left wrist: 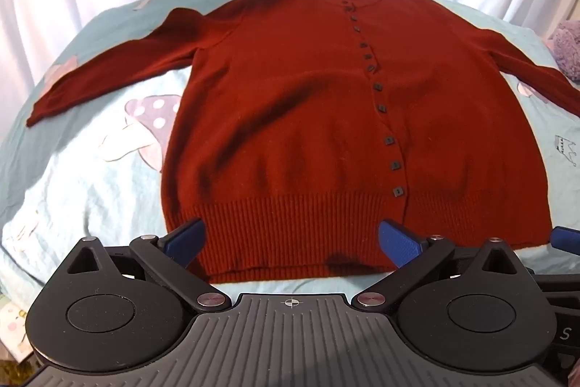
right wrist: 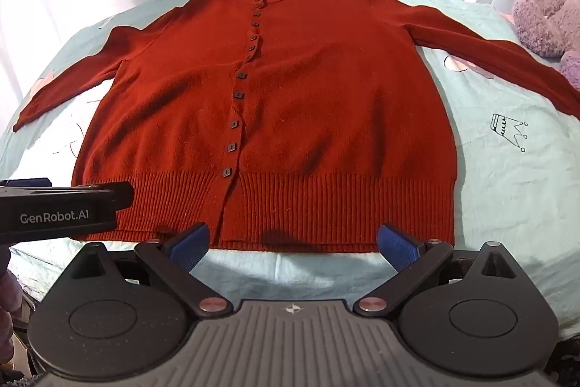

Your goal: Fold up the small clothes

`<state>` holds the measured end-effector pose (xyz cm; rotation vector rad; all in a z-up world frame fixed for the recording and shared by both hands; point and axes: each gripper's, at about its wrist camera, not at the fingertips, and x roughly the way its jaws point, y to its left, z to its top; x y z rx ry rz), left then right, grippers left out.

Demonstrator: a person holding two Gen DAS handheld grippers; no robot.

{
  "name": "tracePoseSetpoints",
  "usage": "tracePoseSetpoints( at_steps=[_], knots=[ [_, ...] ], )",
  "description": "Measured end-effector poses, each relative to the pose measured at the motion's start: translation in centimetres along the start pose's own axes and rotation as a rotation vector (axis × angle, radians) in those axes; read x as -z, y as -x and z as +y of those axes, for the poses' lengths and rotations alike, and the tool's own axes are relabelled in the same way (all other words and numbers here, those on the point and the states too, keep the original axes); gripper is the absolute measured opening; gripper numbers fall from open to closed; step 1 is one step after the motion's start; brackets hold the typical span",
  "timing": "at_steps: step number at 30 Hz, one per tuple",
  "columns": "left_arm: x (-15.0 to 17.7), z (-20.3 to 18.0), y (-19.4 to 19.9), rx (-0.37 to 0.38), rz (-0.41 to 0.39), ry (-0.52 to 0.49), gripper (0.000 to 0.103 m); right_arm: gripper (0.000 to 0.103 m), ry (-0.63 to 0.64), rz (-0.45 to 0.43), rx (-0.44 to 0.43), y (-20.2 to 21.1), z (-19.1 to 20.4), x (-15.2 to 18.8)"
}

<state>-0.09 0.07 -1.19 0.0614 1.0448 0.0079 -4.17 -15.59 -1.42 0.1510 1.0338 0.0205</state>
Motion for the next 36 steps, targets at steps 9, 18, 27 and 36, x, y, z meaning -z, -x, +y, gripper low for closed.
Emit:
tracePoseSetpoints(
  at_steps=[9,18,27,36],
  knots=[
    [0.69,0.85,0.21,0.012,0.003,0.013,0.103,0.099,-0.004,0.002,-0.010,-0.03,-0.01,-0.07],
    [-0.08,0.18,-0.13,0.008,0.016,0.016,0.103,0.099,-0.023,0.010,-0.050,-0.11,-0.33,-0.12],
    [-0.08,0.22,0.03,0.010,0.019,0.022,0.103,0.099,-0.031,0.015,-0.058,-0.15,-0.36,-0.03],
    [0.10,0.26,0.09,0.013,0.022,0.018,0.103,0.099,-0.032,0.017,-0.061,-0.15,-0.35,-0.04]
  ],
)
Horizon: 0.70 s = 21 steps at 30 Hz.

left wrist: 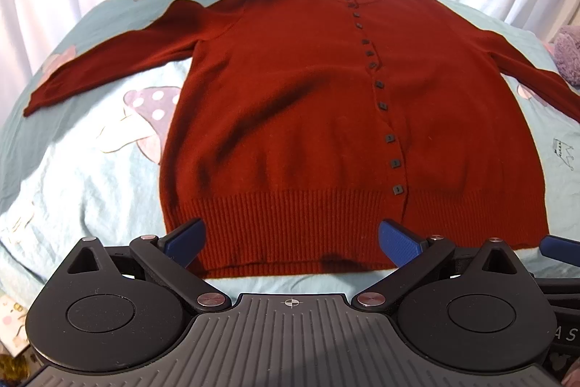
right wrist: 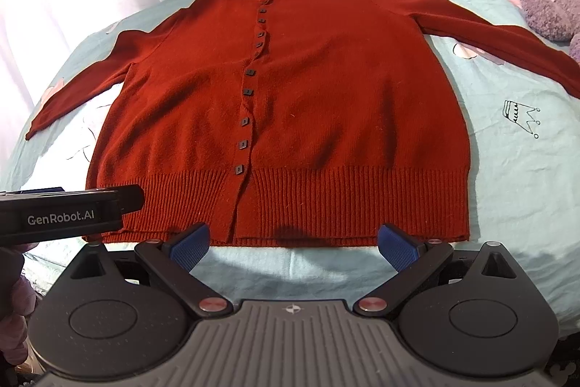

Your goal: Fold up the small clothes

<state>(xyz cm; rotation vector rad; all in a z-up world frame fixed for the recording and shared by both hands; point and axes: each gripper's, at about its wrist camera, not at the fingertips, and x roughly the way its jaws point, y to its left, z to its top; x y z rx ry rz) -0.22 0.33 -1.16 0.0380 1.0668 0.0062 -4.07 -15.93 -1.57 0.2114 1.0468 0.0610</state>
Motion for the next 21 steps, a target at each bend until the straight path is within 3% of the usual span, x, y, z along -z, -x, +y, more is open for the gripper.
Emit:
tracePoseSetpoints(
  at_steps=[21],
  knots=[
    [0.12,0.13,-0.20,0.013,0.015,0.006,0.103,0.099,-0.007,0.010,-0.017,-0.08,-0.35,0.26]
  ],
)
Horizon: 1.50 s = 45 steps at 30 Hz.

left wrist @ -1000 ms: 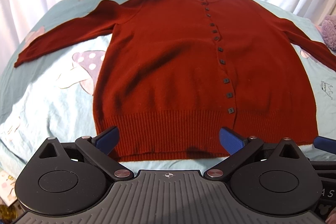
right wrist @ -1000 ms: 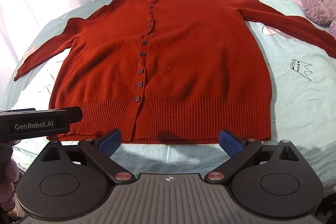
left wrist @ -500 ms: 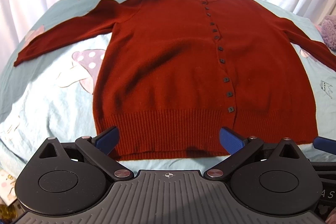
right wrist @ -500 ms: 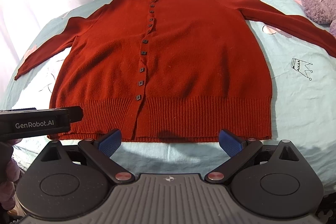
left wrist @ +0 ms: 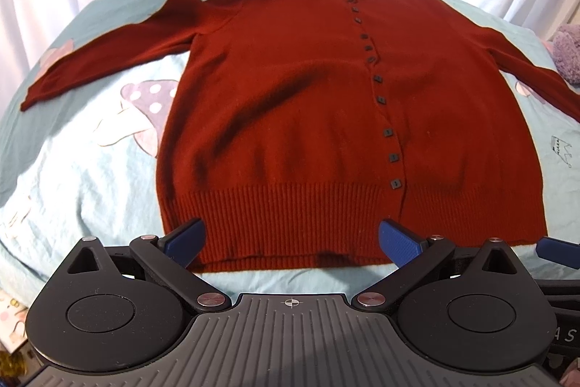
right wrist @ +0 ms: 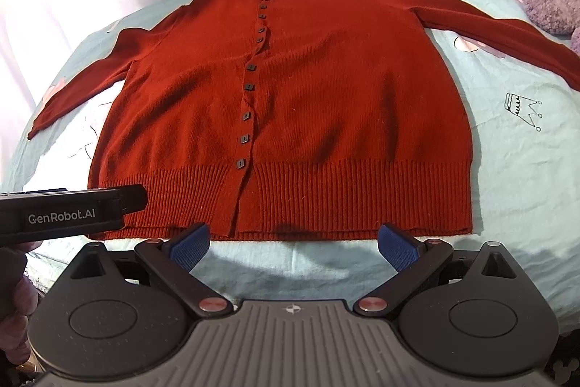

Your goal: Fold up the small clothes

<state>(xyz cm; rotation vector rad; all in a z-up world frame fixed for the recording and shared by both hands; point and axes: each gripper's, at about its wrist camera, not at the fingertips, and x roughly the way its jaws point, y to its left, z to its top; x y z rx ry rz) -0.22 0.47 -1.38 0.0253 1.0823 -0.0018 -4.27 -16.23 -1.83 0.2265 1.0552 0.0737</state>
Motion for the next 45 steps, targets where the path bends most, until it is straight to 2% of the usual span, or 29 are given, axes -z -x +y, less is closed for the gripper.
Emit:
tracePoseSetpoints(
  at_steps=[9,35,42,45],
  knots=[
    [-0.35,-0.02,-0.08,-0.003,0.004,0.008,0.103,0.099,0.004,0.000,0.017,0.03,0.06,0.10],
    [-0.48,-0.20,-0.32,-0.006,0.022,0.011,0.103,0.099,-0.009,0.005,-0.005,-0.21,-0.21,0.08],
    [-0.59,-0.22,-0.43,-0.006,0.027,0.015,0.103,0.099,0.000,0.030,0.016,-0.69,-0.03,0.02],
    [-0.66,-0.27,-0.54,-0.007,0.031,0.015,0.103,0.099,-0.005,0.031,-0.001,-0.74,-0.11,0.05]
  ],
)
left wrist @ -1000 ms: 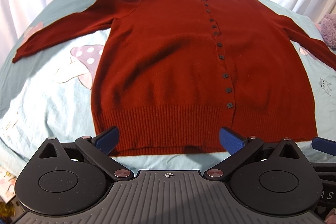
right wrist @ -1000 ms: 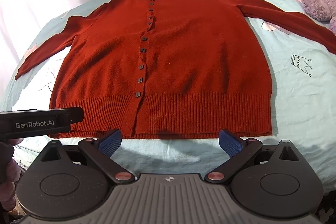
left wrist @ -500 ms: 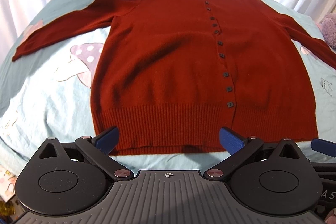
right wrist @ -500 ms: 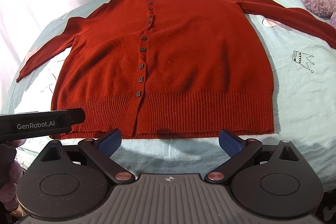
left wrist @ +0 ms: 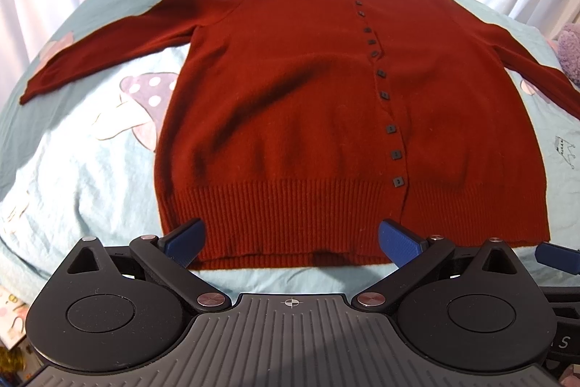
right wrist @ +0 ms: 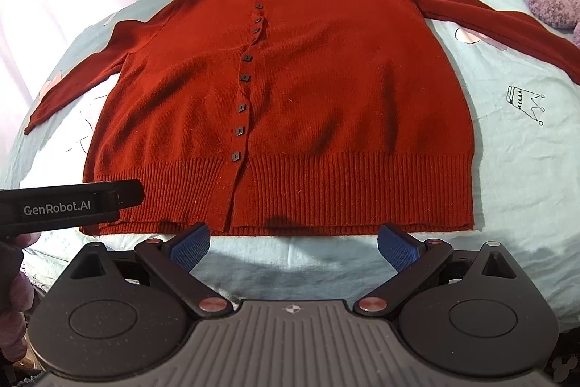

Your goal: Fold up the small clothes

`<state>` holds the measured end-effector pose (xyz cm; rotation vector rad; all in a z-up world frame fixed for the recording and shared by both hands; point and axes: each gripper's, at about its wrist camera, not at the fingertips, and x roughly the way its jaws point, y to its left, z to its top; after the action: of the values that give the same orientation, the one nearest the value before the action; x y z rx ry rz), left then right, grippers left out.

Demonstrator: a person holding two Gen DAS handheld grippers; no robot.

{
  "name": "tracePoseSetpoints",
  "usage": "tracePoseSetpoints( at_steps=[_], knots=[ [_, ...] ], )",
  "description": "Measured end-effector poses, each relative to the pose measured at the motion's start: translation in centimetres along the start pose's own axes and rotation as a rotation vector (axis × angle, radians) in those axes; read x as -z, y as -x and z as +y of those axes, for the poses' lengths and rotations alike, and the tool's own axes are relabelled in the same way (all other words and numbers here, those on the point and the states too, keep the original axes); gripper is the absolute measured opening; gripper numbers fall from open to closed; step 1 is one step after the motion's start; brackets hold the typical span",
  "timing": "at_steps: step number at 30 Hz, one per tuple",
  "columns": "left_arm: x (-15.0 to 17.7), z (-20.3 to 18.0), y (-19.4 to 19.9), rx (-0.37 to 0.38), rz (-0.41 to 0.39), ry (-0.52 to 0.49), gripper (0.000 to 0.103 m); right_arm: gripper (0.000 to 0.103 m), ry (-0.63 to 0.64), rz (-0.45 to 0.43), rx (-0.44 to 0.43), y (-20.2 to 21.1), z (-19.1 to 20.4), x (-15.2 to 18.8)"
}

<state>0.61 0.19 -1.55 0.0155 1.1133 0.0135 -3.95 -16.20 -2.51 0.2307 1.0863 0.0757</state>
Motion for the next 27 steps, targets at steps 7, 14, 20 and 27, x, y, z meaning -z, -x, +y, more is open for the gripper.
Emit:
tracePoseSetpoints(
  at_steps=[7,14,20,27],
  knots=[
    [-0.1,0.0,-0.5,0.002,0.015,-0.001,0.103,0.099,-0.011,0.012,-0.039,-0.2,-0.2,0.0],
    [-0.2,-0.1,-0.7,0.003,0.021,-0.004,0.103,0.099,-0.031,0.018,-0.053,-0.3,-0.7,-0.1],
    [-0.3,-0.1,-1.0,0.002,0.030,-0.006,0.103,0.099,-0.034,0.026,-0.070,-0.5,-0.8,-0.2],
    [-0.4,-0.1,-1.3,0.001,0.036,-0.005,0.103,0.099,-0.045,0.035,-0.079,-0.7,-1.1,-0.4]
  ],
)
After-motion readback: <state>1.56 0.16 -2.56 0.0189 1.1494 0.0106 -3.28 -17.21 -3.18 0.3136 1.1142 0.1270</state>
